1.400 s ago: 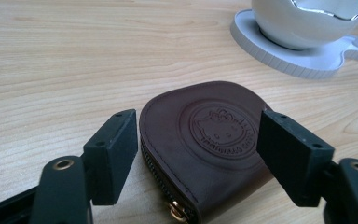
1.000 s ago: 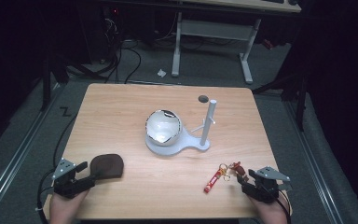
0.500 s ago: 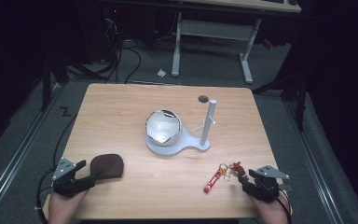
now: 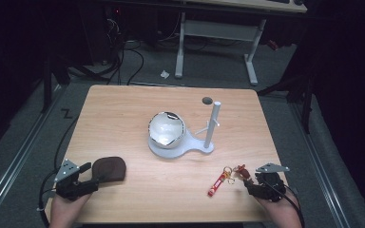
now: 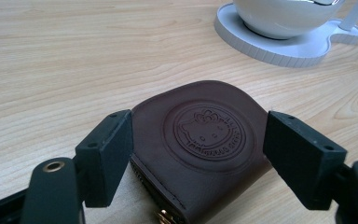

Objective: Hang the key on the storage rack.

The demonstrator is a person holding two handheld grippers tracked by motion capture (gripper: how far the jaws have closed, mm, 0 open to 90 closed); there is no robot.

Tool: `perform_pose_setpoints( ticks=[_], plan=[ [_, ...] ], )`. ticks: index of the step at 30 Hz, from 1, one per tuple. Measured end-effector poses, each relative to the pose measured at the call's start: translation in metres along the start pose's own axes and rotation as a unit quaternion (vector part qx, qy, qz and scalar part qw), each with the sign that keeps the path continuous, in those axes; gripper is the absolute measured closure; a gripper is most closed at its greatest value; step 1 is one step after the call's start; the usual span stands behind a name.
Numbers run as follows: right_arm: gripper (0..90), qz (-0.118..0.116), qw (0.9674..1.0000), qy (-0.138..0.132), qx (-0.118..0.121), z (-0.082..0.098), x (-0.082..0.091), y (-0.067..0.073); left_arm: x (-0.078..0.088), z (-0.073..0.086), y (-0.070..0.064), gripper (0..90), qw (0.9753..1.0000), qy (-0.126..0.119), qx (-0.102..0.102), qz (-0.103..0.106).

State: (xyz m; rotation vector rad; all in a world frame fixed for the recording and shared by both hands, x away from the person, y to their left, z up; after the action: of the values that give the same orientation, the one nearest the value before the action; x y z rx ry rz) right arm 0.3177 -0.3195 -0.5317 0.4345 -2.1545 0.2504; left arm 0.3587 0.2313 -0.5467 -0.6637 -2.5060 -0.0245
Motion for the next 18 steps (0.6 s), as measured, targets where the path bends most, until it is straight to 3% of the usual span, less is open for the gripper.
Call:
perform_pose_setpoints(
  ticks=[7, 18],
  plan=[
    [43.6, -0.005, 0.9969, 0.069, 0.037, -0.005, -0.001, 0.007, 0.001, 0.001, 0.001, 24.8, 1.0, 0.0, 0.006, 0.004],
    [43.7, -0.016, 0.9915, 0.11, 0.067, -0.017, -0.002, 0.018, 0.0, 0.003, -0.001, 25.0, 0.9999, 0.005, 0.007, 0.014]
  ],
)
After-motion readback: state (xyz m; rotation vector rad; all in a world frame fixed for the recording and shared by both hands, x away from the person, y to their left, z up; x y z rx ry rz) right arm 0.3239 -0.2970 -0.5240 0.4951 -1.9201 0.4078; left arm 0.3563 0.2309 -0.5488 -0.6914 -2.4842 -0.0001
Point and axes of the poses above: each handheld gripper's, and its own axes: x roughly backward along the jaws, z roughly out of its underside, y roughly to its left, the point moved 6 cm from there along -x, roughly forward along the jaws, and after that the axes turned 4 degrees about -z, right-handed, at the moved point
